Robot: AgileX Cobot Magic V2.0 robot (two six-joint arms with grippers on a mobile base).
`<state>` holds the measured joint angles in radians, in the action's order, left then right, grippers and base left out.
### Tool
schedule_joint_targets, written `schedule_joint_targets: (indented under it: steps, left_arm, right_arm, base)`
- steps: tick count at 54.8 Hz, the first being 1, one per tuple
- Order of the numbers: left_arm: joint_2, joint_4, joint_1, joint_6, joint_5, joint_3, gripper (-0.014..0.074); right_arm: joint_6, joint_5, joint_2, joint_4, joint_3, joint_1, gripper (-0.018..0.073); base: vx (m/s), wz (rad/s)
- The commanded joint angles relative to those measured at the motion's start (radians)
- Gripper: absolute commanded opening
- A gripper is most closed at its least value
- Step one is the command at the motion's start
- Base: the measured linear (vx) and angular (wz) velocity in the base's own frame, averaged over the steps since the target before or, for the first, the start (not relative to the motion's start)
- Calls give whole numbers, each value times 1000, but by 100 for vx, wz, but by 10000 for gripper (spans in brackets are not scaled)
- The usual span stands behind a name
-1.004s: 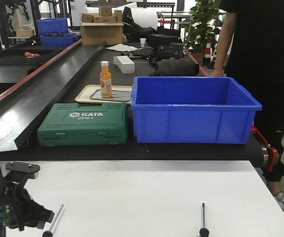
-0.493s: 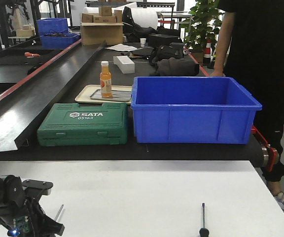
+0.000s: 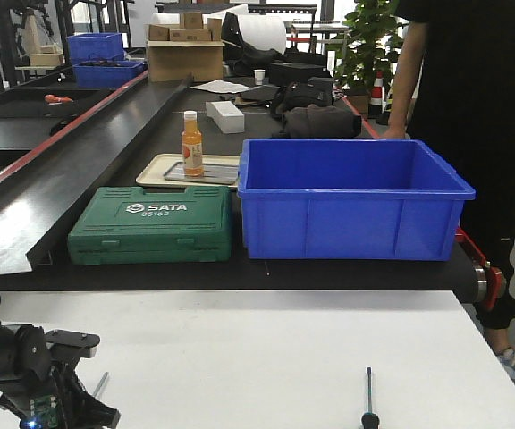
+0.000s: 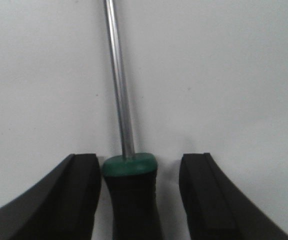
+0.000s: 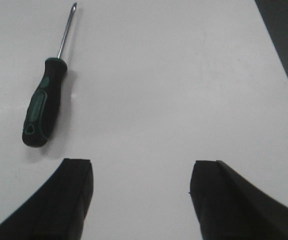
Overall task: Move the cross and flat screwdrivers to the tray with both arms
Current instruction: 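Close left gripper on cross screwdriver handle, right gripper on flat screwdriver, then lift both held screwdrivers upright off the table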
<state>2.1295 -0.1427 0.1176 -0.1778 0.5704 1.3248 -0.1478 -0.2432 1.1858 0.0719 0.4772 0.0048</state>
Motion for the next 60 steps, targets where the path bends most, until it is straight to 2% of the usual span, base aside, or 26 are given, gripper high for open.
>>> schedule_joint_targets:
  steps: [1,10,24,33,52,60]
  left_arm:
    - [-23,-20,3,7,42,11,408]
    - [-23,-20,3,7,45,11,240]
    - [-23,-20,3,7,40,11,-9]
    - [-23,-20,3,7,40,11,-6]
    - [-23,-20,3,7,37,11,-6]
    - [-23,-20,3,7,25,11,-6]
  right_arm:
    - [44,-41,29,-8,94,-7,491]
    - [95,-104,131,-3,244,5,491]
    - [85,-153,356,-10,479,166,491]
    - [-33,-249,542,-16,666,202,491]
    - [-98,-381,819,-33,957,203,490]
    - [-157,-421,896,-89,1028,203,472]
  base:
    - [0,0]
    - [0,0]
    - [0,0]
    - [0,0]
    - [0,0]
    - [0,0]
